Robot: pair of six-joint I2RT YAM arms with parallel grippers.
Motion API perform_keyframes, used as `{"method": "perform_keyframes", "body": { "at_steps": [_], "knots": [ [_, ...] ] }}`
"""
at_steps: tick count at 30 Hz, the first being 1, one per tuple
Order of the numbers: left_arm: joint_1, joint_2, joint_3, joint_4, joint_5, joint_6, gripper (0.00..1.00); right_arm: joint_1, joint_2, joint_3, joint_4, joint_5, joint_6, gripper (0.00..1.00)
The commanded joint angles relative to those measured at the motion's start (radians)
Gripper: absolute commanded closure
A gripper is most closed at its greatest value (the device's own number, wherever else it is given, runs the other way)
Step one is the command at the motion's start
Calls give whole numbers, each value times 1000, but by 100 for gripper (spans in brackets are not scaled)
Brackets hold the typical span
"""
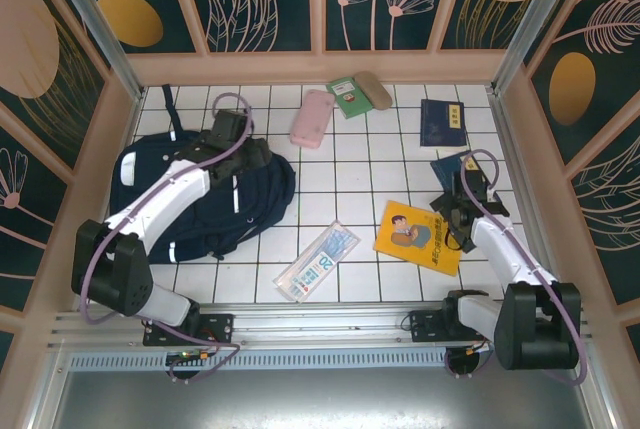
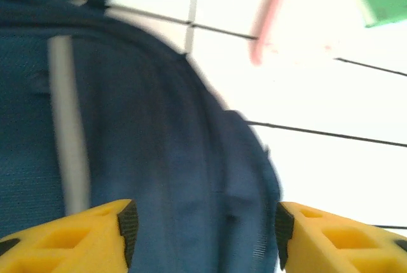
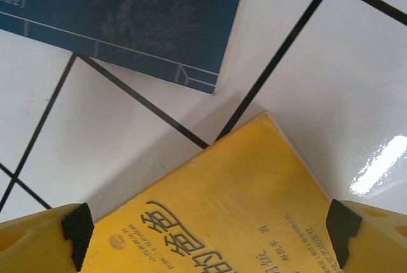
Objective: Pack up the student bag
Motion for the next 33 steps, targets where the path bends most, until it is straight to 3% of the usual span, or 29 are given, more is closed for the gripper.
{"method": "perform_keyframes", "body": {
  "at_steps": [1, 5, 9, 16, 19, 28, 31, 33],
  "knots": [
    [-97, -5, 47, 14, -30, 47, 36, -17, 4, -35, 35, -62, -33, 5],
    [-205, 72, 45, 109, 163, 26, 37, -15, 14, -84, 109, -212, -75, 6],
    [-251, 186, 43, 221, 389, -47, 38, 5, 24, -120, 177, -374, -95, 7],
    [-254, 351, 72, 297, 523, -138, 37, 116, -4, -151, 287, -560, 2, 10],
    [-256, 394, 69, 301, 548, -164, 36, 156, 2, -114, 231, -487, -34, 10],
    [-279, 476, 61, 284, 562, -193, 36, 151, -33, -81, 83, -200, -92, 9],
    [-295, 505, 91, 287, 581, -192, 36, 150, -51, -87, 75, -151, -91, 9],
    [-304, 523, 109, 289, 596, -195, 36, 147, -43, -96, 101, -182, -106, 10]
  ]
}}
